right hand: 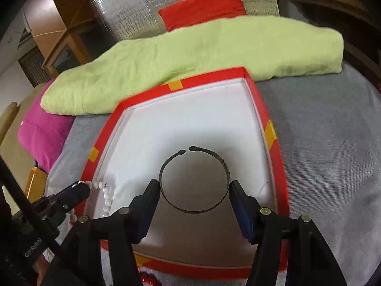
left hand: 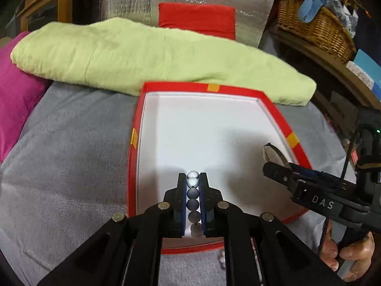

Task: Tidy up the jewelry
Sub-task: 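Open the left tool dropping the pearl bracelet while the right tool releases the bangle into the box, then grasp the maroon bangle with the left tool while the right tool grasps the black hair tie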

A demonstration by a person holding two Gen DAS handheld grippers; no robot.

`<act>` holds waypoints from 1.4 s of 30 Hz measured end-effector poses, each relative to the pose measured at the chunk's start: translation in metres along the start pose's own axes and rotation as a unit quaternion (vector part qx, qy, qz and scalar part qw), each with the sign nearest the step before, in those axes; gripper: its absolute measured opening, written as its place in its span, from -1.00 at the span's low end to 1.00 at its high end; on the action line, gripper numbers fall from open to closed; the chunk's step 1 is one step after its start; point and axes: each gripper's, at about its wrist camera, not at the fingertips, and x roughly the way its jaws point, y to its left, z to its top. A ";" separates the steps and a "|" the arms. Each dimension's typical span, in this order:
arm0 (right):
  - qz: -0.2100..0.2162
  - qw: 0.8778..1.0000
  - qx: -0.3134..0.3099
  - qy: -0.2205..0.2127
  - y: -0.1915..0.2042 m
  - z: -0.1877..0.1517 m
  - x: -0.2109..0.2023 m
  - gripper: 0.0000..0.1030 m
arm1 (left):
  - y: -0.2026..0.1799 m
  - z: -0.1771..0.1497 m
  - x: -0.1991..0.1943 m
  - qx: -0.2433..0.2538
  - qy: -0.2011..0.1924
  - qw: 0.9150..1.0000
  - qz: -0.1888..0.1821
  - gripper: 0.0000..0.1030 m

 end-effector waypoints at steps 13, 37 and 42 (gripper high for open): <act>0.020 0.999 0.005 -0.041 -0.008 -0.003 -0.047 0.32 | 0.021 -0.001 -0.046 -0.012 -0.042 0.999 0.019 0.17; 0.192 0.973 0.069 0.104 -0.006 -0.114 -0.092 -0.19 | 0.022 -0.117 -0.088 0.007 0.045 0.998 0.043 0.22; 0.170 0.976 0.075 0.110 -0.003 -0.112 -0.074 -0.19 | 0.020 -0.119 -0.077 0.030 0.055 0.997 0.045 0.22</act>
